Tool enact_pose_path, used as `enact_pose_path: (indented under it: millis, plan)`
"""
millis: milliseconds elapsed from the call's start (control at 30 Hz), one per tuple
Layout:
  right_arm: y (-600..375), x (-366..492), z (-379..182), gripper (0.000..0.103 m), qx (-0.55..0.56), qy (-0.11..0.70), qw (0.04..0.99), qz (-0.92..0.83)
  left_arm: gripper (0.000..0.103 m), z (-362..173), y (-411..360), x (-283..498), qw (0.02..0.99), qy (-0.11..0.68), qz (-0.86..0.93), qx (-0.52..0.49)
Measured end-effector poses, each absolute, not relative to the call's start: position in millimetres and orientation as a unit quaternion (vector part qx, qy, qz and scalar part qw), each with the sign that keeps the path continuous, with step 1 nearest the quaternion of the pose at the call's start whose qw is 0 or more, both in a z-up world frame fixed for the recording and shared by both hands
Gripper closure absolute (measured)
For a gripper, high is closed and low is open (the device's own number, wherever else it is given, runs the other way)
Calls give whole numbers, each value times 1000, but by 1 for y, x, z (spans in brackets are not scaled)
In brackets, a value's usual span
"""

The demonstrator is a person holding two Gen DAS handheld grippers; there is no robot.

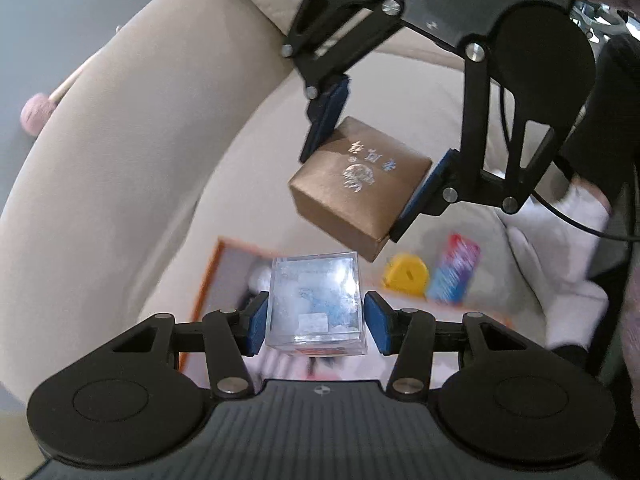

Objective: Organize rigid objects
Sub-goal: 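Lower the clear cube box and brown gift box into the shoebox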

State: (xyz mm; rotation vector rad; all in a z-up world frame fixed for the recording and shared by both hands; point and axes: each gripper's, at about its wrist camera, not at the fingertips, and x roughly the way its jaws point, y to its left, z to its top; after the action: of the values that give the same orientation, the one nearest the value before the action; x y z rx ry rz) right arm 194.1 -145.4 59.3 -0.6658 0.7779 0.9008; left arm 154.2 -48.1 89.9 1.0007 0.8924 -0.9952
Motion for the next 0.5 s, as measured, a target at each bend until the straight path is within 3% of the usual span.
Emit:
enact_pose_path:
  millis: [167, 500]
  plan:
    - [-97, 179, 50, 40, -316, 350, 748, 467, 46, 69, 0, 131, 660, 425, -424, 452]
    - [-22, 171, -46, 40, -366, 405, 661, 514, 46, -23, 50, 131, 623, 463, -417, 472]
